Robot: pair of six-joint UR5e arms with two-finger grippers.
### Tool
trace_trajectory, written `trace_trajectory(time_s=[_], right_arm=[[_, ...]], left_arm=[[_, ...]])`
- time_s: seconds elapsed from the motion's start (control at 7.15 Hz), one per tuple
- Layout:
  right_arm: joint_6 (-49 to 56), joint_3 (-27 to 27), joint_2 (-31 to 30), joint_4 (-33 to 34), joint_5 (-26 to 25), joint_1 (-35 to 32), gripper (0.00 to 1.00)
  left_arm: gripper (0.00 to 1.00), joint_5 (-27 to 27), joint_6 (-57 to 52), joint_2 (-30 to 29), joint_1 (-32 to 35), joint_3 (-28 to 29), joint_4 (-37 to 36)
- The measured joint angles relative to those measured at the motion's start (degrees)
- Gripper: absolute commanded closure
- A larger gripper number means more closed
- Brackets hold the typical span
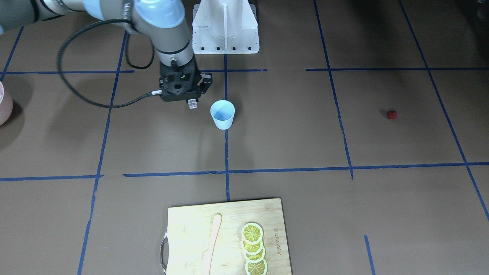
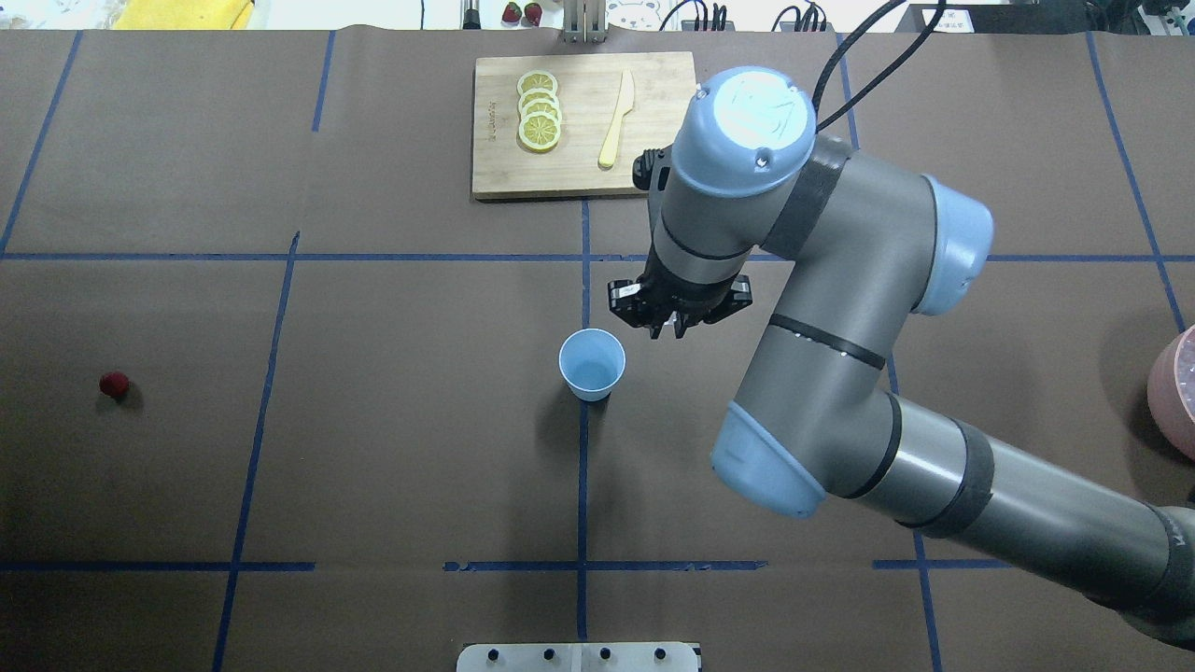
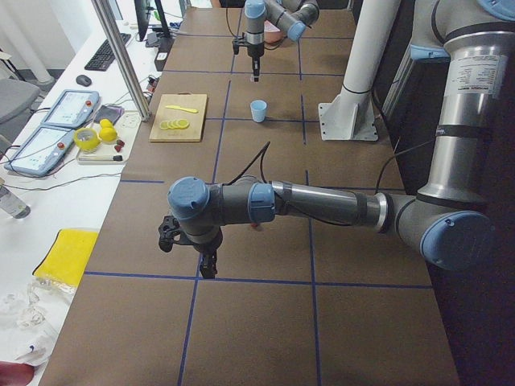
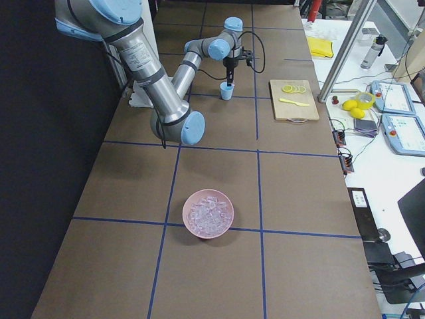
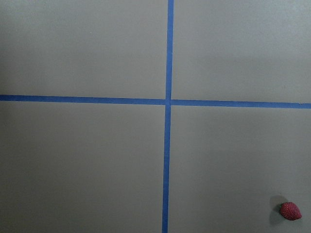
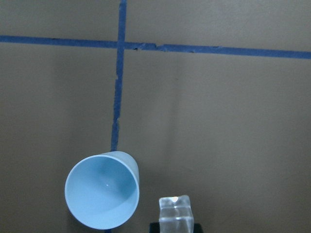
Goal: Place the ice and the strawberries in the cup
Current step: 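Carry the ice cube over the light-blue cup with the right gripper, then open the right gripper to drop the ice cube into the cup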
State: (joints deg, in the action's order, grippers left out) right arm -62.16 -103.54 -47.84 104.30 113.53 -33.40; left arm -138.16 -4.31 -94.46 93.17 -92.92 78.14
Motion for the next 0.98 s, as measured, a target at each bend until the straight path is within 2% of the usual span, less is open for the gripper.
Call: trace_trajectory(time_s=[0.28, 0.7, 0.98], right_arm=[[-1.38, 3.27, 3.13, -0.21, -1.61, 2.14, 1.0], [-1.59, 10.09, 5.86, -5.09, -1.98, 2.56, 1.0], [-1.64, 11.34, 6.16, -6.09, -2.0, 3.31, 0.94]], left_arm=[[0.0, 0.0, 0.0, 0.05, 0.0, 0.07, 0.0], [0.0, 0.0, -0.02, 0.09, -0.01, 0.1, 0.0], [0.0, 0.0, 0.0, 0.2, 0.0, 0.1, 0.02]])
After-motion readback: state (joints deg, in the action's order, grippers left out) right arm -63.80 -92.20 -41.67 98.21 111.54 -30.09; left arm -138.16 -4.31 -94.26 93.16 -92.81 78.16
